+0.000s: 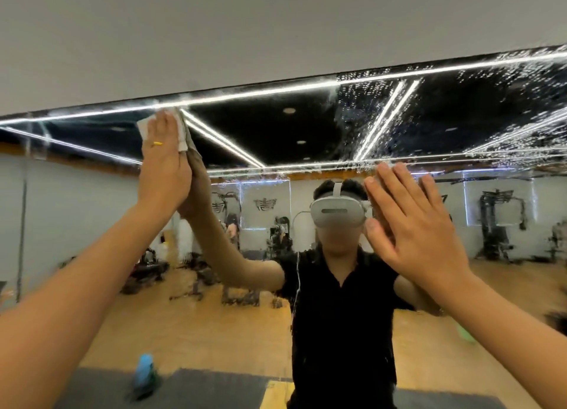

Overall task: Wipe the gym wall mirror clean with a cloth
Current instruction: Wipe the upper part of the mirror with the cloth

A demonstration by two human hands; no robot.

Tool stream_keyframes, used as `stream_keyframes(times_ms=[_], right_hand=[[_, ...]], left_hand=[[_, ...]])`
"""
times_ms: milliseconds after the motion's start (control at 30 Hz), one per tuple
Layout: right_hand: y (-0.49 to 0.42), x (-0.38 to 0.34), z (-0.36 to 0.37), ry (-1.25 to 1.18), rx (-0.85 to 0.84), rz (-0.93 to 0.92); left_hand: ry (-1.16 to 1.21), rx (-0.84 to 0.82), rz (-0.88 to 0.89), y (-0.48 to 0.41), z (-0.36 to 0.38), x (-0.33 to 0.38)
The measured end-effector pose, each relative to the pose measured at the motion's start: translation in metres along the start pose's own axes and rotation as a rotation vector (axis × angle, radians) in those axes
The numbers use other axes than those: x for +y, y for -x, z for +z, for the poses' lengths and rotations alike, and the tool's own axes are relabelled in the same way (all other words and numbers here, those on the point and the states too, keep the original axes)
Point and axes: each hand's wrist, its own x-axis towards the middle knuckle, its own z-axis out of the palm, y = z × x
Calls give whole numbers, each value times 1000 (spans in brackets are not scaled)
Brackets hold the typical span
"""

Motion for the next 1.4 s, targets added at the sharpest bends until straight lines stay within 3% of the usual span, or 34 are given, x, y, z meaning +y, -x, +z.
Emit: stream_keyframes(times_ms=[367, 433, 567, 633, 767, 933, 1000, 1133, 1233, 1400], right_hand=[[-2, -2, 2, -1, 16, -2], [-2, -1, 2, 6, 12, 1], [-1, -1, 2, 22, 14, -2], [-2, -1, 3, 27, 23, -10], [-1, 0, 2, 29, 19, -7], [-1, -2, 4, 38, 12, 0], [-1, -2, 4, 45, 10, 3], [-1, -1, 4, 67, 0, 5], [-1, -1, 3, 71, -1, 7], [-3, -2, -7, -7, -35, 17]], left_hand=[[10, 15, 111, -20, 1, 39], [22, -18, 224, -20, 5, 61], [-100, -92, 616, -12, 13, 98], [-96, -141, 680, -5, 17, 108], [-26, -205, 568, -14, 23, 88], [11, -16, 106, -57, -6, 7], [-24, -4, 28, -54, -19, -17], [8, -11, 152, -20, -12, 9], [72, -56, 382, -2, 4, 72], [169, -143, 513, 19, 31, 163]])
